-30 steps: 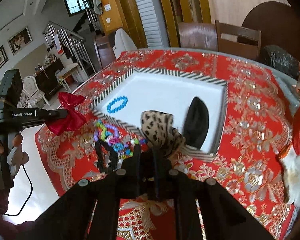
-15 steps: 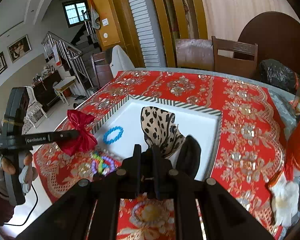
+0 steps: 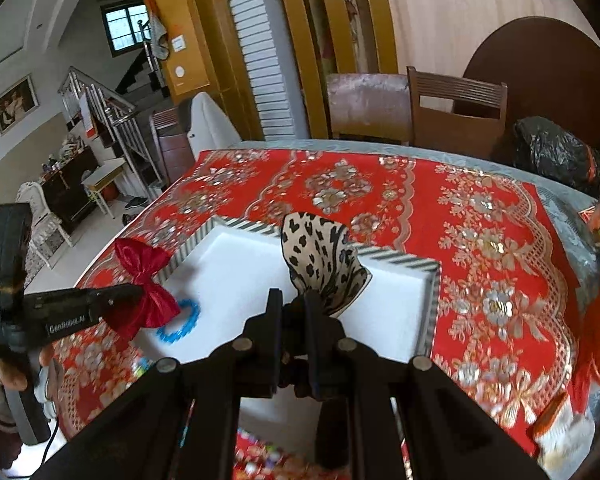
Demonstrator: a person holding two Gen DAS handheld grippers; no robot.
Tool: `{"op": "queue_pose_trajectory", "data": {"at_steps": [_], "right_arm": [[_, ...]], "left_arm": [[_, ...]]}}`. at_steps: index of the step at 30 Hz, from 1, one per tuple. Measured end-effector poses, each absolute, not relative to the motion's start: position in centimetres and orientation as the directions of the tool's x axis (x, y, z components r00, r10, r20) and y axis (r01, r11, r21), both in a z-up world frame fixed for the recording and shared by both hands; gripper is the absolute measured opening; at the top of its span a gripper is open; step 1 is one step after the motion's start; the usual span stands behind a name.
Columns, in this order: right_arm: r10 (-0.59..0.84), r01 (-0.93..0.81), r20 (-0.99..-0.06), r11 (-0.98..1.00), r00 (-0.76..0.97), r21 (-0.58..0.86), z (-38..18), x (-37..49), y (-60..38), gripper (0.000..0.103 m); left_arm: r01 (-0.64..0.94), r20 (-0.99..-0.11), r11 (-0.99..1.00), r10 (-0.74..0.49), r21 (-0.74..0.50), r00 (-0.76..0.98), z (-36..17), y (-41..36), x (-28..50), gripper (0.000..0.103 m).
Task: Organize jewelry
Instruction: 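Carry the red bow over the tray with the left tool while the right tool grasps the leopard-print bow, then release the red bow in the tray with the left tool while the right tool sets the leopard bow down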
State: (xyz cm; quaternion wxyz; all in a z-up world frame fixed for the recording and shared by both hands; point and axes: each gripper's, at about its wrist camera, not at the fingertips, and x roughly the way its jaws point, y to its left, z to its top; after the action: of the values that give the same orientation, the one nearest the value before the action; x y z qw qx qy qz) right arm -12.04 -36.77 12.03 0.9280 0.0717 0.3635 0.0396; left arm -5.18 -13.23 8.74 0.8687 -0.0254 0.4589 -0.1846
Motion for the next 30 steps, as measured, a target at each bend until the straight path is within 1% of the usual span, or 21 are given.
{"op": "queue_pose_trajectory", "data": {"at_steps": [8,15,21,26,28,29,30], "right_arm": [[0.078,0.068,-0.679,0.98,0.73,0.185,10.2,-7.3,-39.8,0.011],[0.02,0.183,-0.749,0.965,0.663,0.188,5.6,-6.5,-43.2,0.011],[-0.01,0.193,-0.79,0.972,0.613,0.138,3.4,-7.0,-43.8,0.011],[-0.002,0.198,-0.806,0.97,0.592,0.143,2.5,-7.4,-43.7,0.012],[-0.007,0.201,-0.81,0.97,0.587,0.138,2.4,-7.5,-43.5,0.016],[-0.006,0.203,-0.808,0.969,0.589,0.141,2.5,-7.5,-43.5,0.016],[-0.006,0.206,-0.807,0.968,0.59,0.144,2.6,-7.6,-43.4,0.02]], "left_arm": [[0.292,-0.802,0.94,-0.31,-0.177,0.51,7.2,-15.5,-1.5,0.005],[0.309,-0.821,0.936,-0.305,-0.166,0.482,5.2,-17.6,0.7,0.005],[0.29,-0.841,0.944,-0.28,-0.155,0.463,3.5,-18.0,2.0,0.005],[0.295,-0.841,0.946,-0.266,-0.134,0.471,3.6,-18.2,1.8,0.005],[0.3,-0.843,0.944,-0.27,-0.137,0.465,3.5,-18.2,1.9,0.007],[0.302,-0.844,0.943,-0.275,-0.142,0.46,3.5,-18.2,1.9,0.011],[0.304,-0.845,0.941,-0.279,-0.147,0.456,3.5,-18.2,2.0,0.013]]}}
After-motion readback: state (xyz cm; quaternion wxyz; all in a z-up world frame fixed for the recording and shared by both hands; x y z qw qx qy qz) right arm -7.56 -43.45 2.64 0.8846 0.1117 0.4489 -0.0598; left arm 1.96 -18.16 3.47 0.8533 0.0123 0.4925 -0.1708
